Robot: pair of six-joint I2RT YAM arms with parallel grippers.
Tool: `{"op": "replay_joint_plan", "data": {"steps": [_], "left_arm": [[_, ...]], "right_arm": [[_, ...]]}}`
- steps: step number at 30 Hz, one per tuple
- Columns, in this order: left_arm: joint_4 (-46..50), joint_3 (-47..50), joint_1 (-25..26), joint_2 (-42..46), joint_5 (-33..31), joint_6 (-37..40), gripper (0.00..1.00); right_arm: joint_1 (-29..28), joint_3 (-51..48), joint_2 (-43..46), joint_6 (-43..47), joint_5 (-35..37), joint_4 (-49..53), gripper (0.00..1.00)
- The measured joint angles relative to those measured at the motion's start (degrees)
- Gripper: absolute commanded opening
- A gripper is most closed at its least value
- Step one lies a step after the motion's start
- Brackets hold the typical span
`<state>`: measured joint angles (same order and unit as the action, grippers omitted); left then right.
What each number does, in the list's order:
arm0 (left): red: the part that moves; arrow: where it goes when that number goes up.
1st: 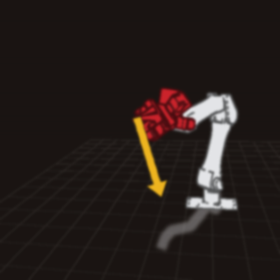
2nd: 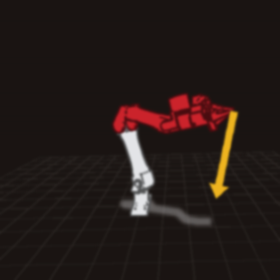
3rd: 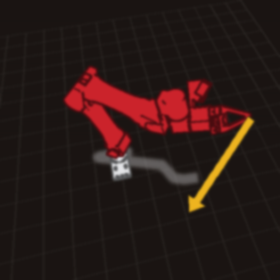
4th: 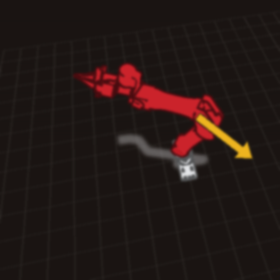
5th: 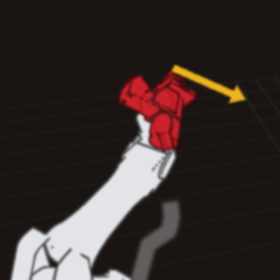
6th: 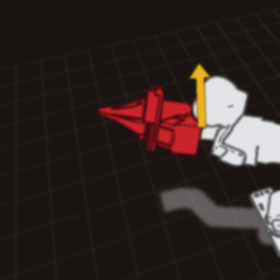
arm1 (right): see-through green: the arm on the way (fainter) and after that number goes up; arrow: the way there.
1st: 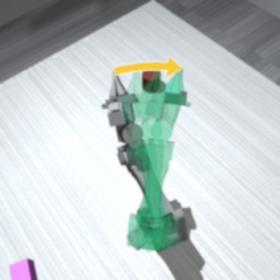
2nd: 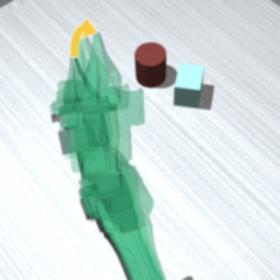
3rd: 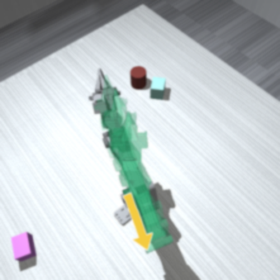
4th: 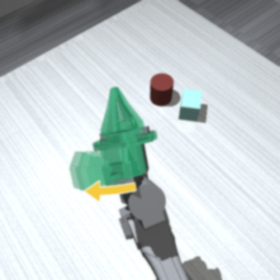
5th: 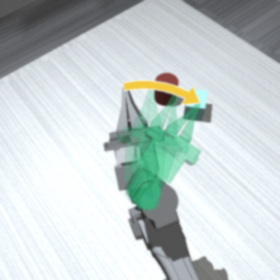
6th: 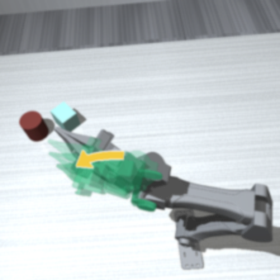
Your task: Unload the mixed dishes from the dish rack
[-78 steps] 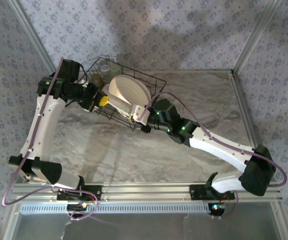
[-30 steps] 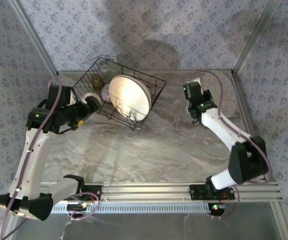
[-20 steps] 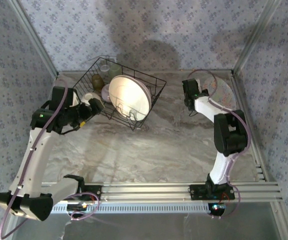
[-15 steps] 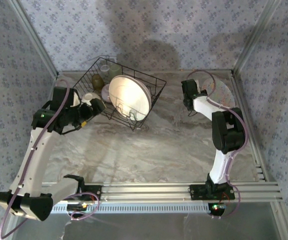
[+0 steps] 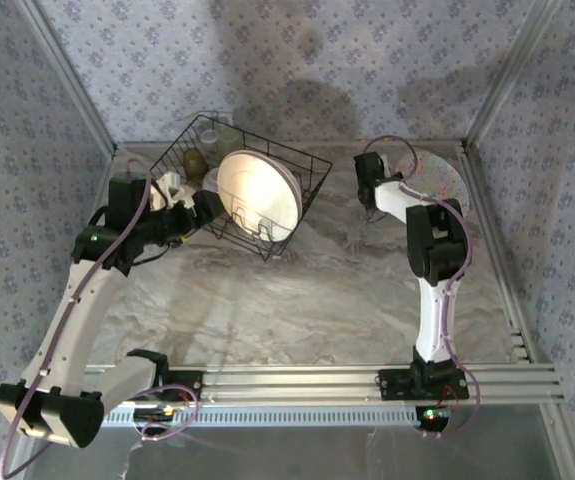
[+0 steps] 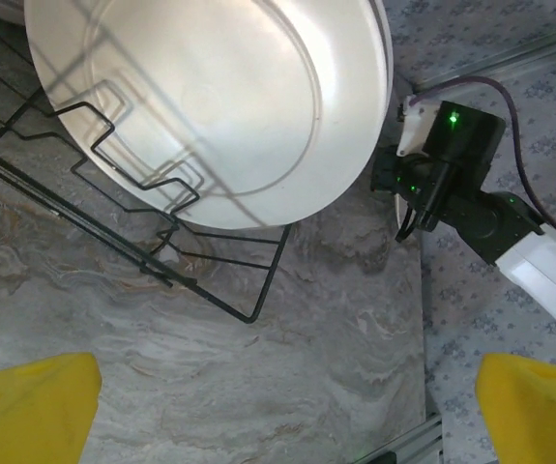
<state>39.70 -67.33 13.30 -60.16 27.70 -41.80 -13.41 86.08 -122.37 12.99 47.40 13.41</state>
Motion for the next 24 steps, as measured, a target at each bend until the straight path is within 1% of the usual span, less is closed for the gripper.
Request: {"op": "replay_joint_plan", "data": {"steps": [5,6,14,18,24], "left_arm": [[-0.96,0.42,0.0,-0.52,0.17,-0.02,0.99],[-0.94,0.55,0.0,-0.68,0.17,-0.02,0.99],[-0.94,0.83,0.0,-1.03,-0.02,0.02,0.99],[-0.92,0.83,0.0,-1.25,-0.15,0.24,0.99],[-0.26,0.83,-0.17,-1.75,-0.7,0.83,0.99]], "right_arm": [[-0.13,2.6,-2.27,-0.04,-0.11,2.05,0.17],[-0.11,3.06,-2.51,-0.24,-0.9,2.62,0.18],[-0.11,7.26,-4.46,-3.02,-9.42,8.63,0.28],[-0.11,8.22,-4.92,-4.31,-12.9,10.54,0.36],[-0.04,8.44,-4.92,-6.47,-17.79,12.87,0.39]]}}
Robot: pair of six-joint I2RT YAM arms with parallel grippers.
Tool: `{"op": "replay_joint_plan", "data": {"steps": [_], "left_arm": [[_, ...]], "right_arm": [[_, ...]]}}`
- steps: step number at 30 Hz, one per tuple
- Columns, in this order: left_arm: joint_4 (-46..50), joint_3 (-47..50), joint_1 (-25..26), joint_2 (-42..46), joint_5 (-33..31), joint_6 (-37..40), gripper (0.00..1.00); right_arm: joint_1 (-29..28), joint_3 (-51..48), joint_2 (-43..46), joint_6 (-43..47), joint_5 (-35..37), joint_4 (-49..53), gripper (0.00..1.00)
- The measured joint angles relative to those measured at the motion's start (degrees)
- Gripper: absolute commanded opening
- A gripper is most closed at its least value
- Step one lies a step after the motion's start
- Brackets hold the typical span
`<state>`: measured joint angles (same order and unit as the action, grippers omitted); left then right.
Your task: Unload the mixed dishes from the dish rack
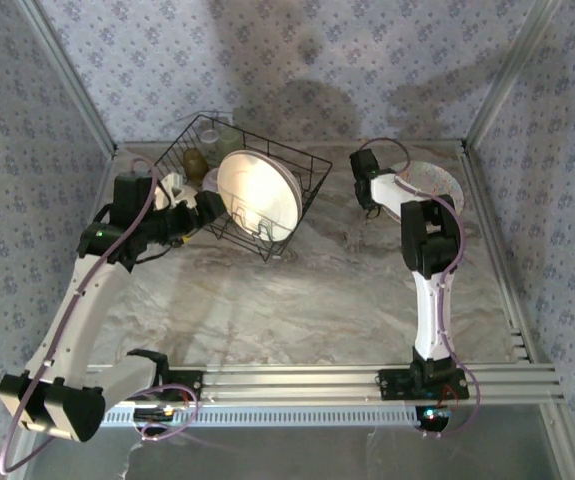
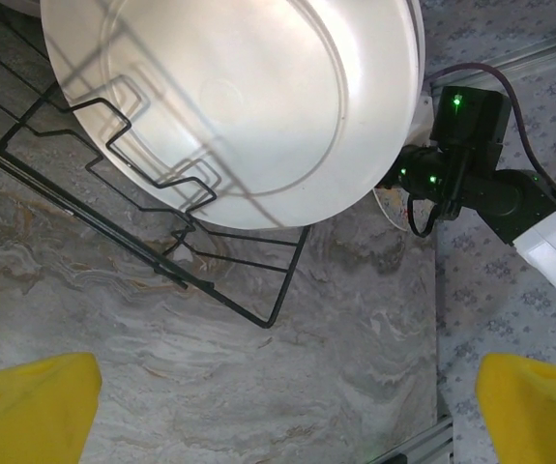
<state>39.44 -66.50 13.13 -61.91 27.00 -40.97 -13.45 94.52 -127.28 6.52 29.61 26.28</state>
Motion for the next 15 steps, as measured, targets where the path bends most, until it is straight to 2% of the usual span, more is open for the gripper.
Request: {"op": "replay_joint_plan", "data": {"steps": [3,7,8,11,15], "left_arm": [[0.72,0.0,-0.28,-0.02,-0.24,0.07,0.99],[1.46,0.0,-1.27,-0.02,-0.66,0.26,0.99],[1.55,0.02,-2.01,-0.02,-0.63,0.24,0.99],[1.77,0.35,-4.22,-0.04,-0.7,0.22,0.99],[2.47,0.59,-6.45,-0.39,-0.85,0.22,0.99]], "right_arm": [[0.35,0.26,0.0,-1.44,-2.25,0.9,0.44],[0.66,-0.9,1.14,-3.48,-5.44,0.5,0.59],[0.7,-1.97,2.43,-4.46,-7.08,0.28,0.65],[0.94,-4.31,7.04,-7.06,-11.5,0.42,0.72],[2.03,-4.57,14.27,-11.98,-19.17,0.11,0.91]]}}
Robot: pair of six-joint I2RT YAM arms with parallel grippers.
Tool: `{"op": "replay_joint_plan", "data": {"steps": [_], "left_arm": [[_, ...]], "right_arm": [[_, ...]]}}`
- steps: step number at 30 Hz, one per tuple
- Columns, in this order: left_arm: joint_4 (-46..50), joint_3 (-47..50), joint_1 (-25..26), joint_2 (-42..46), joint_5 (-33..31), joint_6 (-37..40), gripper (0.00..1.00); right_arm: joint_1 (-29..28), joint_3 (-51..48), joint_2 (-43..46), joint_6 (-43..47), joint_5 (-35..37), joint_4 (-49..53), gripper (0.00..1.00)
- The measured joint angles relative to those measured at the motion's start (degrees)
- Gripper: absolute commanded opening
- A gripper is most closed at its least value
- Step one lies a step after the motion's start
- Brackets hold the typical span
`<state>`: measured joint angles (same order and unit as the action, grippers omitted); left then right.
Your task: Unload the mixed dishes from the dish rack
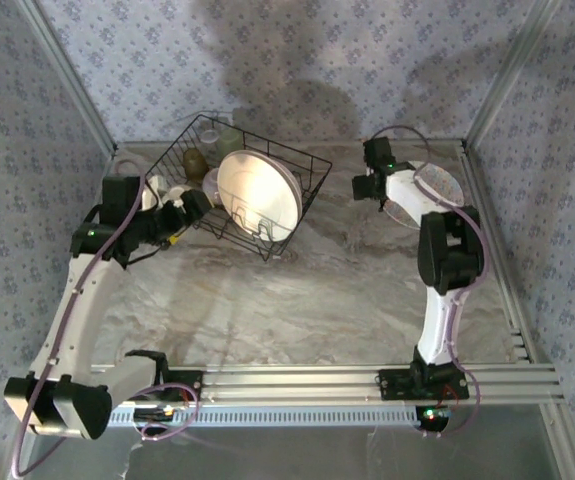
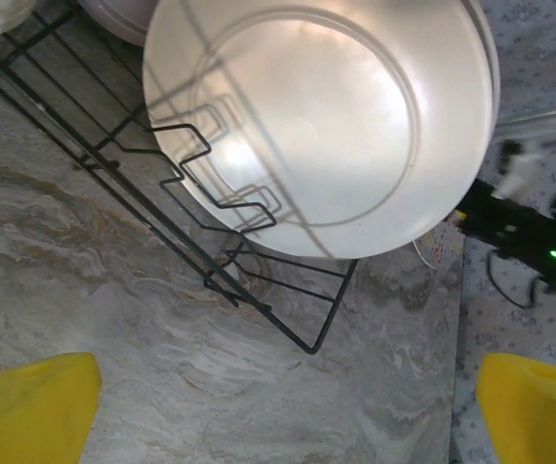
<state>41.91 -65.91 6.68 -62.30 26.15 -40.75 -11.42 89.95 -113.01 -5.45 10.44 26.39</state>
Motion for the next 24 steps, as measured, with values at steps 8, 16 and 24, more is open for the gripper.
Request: {"op": "replay_joint_plan", "data": {"steps": [8,16,24], "left_arm": [[0.04,0.07,-0.98,-5.75,-0.85,-1.36,0.79],[0.09,-0.07,-2.49,-13.86,-3.19,-4.76,0.61],[-0.2,-2.97,-2.56,-22.38,-4.79,-5.01,0.57]], "right_arm": [[1.46,5.81,5.53,-6.29,-11.74,0.31,1.0],[-3.63,22.32,-4.74,-7.08,-19.56,6.03,0.81],[-4.42,30.49,-13.97,-6.97,-22.64,12.63,0.76]]}}
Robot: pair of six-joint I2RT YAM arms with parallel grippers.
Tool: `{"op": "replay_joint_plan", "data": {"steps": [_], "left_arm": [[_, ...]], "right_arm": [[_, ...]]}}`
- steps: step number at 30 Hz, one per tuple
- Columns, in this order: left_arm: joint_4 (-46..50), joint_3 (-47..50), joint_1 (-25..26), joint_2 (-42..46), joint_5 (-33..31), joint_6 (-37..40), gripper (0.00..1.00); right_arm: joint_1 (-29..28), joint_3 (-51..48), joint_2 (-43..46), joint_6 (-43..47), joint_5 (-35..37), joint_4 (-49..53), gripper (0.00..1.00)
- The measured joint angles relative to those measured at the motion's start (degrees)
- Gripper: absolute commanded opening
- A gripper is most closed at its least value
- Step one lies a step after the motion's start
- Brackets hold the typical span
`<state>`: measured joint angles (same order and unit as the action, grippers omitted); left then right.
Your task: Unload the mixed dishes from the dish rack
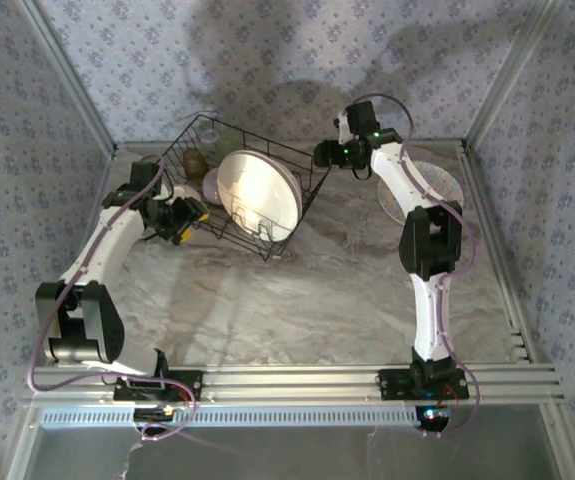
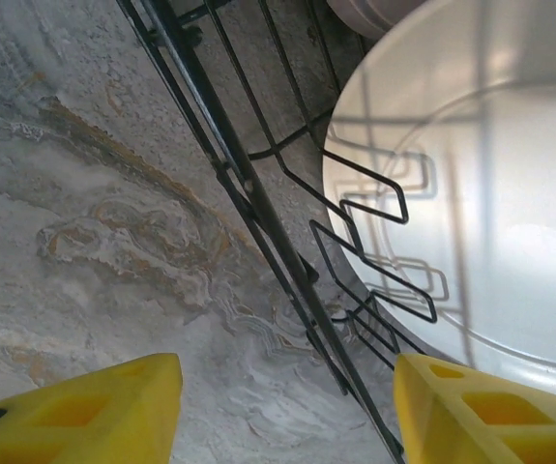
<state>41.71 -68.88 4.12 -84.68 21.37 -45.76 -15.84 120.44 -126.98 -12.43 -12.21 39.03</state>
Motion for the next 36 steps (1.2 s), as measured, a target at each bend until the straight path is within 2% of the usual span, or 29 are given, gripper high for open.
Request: {"op": "replay_joint_plan", "data": {"steps": [4,8,12,18,22,29,32,36], "left_arm": [[-0.9,-0.11,0.0,-2.38,0.02,-0.61,0.46],[-1.36,-0.52,0.0,-4.81,0.02,-0.76,0.34],[-1.44,-1.14,0.0,-5.55,0.02,-0.68,0.24],[-1.44,-2.34,0.0,-6.29,0.02,-0.28,0.2],[-1.44,-2.56,0.0,-7.34,0.35,0.22,0.11],[-0.92,-3.78,0.0,-8.02,0.5,1.4,0.01],[0.13,-4.76,0.0,-8.79,0.81,2.03,0.0],[1.77,-6.21,-0.2,-9.9,1.53,3.13,0.0]], "right_arm": [[0.0,0.26,-1.55,0.09,-0.72,1.55,0.75],[0.0,0.35,-2.38,0.42,-1.11,2.51,0.69],[0.0,1.57,-3.45,0.9,-1.57,2.64,0.59],[0.33,4.5,-6.4,0.87,-2.21,2.62,0.49],[0.48,5.07,-7.74,0.79,-2.25,2.62,0.41],[0.46,5.16,-7.89,-1.62,-3.08,2.34,0.1],[0.48,4.61,-7.8,-4.37,-3.19,1.53,0.0],[0.48,2.99,-7.06,-5.25,-3.37,-0.09,0.0]]}}
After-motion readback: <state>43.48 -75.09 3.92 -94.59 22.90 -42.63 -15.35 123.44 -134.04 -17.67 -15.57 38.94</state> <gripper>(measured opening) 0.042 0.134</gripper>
